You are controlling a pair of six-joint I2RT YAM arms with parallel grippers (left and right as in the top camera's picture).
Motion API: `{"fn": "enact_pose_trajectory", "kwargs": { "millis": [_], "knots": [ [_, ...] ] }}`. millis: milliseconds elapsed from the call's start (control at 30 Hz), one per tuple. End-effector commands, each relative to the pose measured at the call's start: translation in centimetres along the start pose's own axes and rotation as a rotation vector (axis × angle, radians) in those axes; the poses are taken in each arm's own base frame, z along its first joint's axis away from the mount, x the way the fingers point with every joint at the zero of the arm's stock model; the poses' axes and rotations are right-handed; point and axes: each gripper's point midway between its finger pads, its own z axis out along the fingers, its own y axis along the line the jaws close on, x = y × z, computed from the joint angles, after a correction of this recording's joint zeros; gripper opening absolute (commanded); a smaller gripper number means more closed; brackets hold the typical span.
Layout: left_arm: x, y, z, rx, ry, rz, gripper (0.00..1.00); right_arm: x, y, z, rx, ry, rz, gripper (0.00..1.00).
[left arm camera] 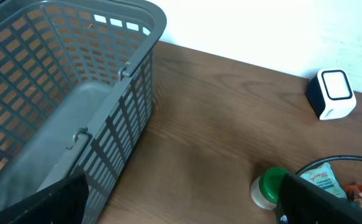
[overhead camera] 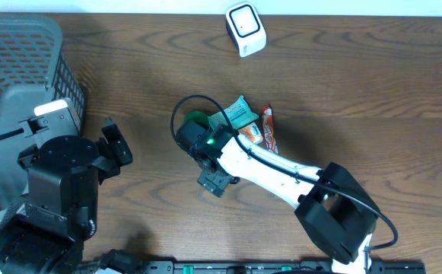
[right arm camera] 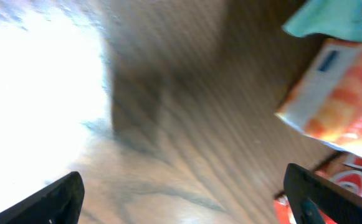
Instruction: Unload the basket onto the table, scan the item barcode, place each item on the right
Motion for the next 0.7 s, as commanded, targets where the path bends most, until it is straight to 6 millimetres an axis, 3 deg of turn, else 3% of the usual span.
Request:
{"fn": "enact_pose_trajectory", "kwargs": {
  "millis": [0, 67, 100, 133, 167, 267, 400, 500, 667],
  "knots": [
    [-0.1, 0.4, 0.1, -0.026, -0.007, -0.001, 0.98, -0.6, -0.1, -1.2, -0.027, -0.032, 0.091, 0.86],
    [-0.1, 0.4, 0.1, -0.026, -0.007, -0.001, 0.98, -0.5, -0.8, -1.7, -0.007, -0.029, 0.146, 0.68],
    [-0.1, 0.4, 0.1, -0.026, -0.007, -0.001, 0.98, -0.5, -1.1, -2.2, -0.005, -0.034, 0.172, 0.47],
    [-0.1, 0.5, 0.1, -0.026, -0.006, -0.001, 0.98, -0.5, -1.6, -2.9, -0.005, -0.043, 0.202, 0.15],
    [-0.1, 0.4, 0.1, -0.026, -0.007, -0.001, 0.98, -0.6, -2.1, -3.6, -0.002, -0.056, 0.234, 0.01],
    [-0.1, 0.4, 0.1, -0.026, -0.007, -0.001, 0.98, -0.3, -4.3, -6.0, 0.036, -0.095, 0.34, 0.01],
    [-0.1, 0.4, 0.1, -0.026, -0.007, -0.001, 0.98, 1.4, -9.1, -7.7, 0.161, -0.111, 0.455, 0.01],
    [-0.1, 0.4, 0.1, -0.026, -0.007, -0.001, 0.98, 2.8, -11.5, -7.0, 0.176, -0.074, 0.519, 0.01],
    [-0.1, 0.4, 0.1, -0.026, -0.007, -0.001, 0.98, 5.0, -14.2, -4.1, 0.185, -0.014, 0.608, 0.01]
  ]
}}
